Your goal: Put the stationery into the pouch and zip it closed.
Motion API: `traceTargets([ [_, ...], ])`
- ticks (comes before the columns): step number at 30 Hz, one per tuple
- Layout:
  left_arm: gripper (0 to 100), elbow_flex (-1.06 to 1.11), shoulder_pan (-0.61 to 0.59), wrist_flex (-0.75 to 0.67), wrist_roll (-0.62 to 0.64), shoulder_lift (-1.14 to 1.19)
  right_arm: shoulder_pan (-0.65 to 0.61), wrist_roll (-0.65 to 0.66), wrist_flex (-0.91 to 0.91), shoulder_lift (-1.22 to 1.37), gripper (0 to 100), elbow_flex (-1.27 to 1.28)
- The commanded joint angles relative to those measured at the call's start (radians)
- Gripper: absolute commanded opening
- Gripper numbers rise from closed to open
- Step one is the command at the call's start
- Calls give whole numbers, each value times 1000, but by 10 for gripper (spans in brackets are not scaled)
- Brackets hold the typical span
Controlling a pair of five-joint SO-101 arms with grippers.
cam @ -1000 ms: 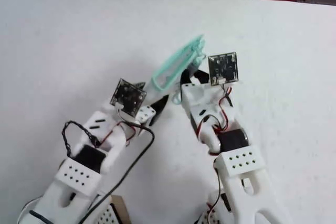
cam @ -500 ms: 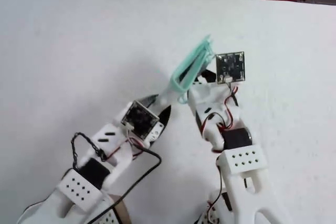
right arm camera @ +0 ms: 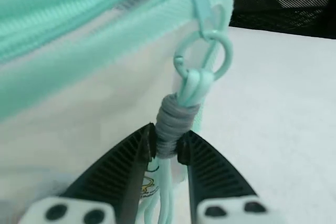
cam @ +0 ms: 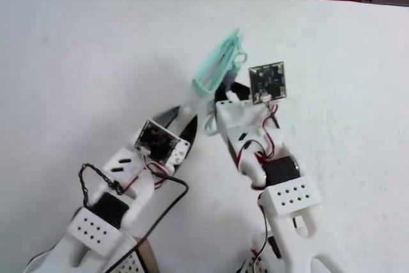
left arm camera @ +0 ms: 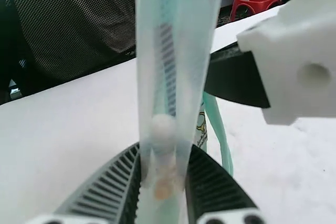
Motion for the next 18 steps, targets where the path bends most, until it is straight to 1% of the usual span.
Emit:
traceTargets([
  [1,24,-130,-19,160,-6,-189,-61,2,38,19,19,15],
  [4,24,-140,-21,296,-8,-372,-59,3,36,19,19,12],
  [7,24,-114,-15,365,-34,-527,-59,3,45,8,19,9],
  [9,24,-66,-12,350,-69,-550,-51,20,102,-5,19,-23],
  [12,24,0,-18,302,-75,-532,-48,83,263,-67,19,-107],
  [16,24,9,-12,298,-75,-524,-47,144,412,-213,19,-150],
  [18,24,15,-13,299,-75,-524,-18,173,458,-298,19,-149],
])
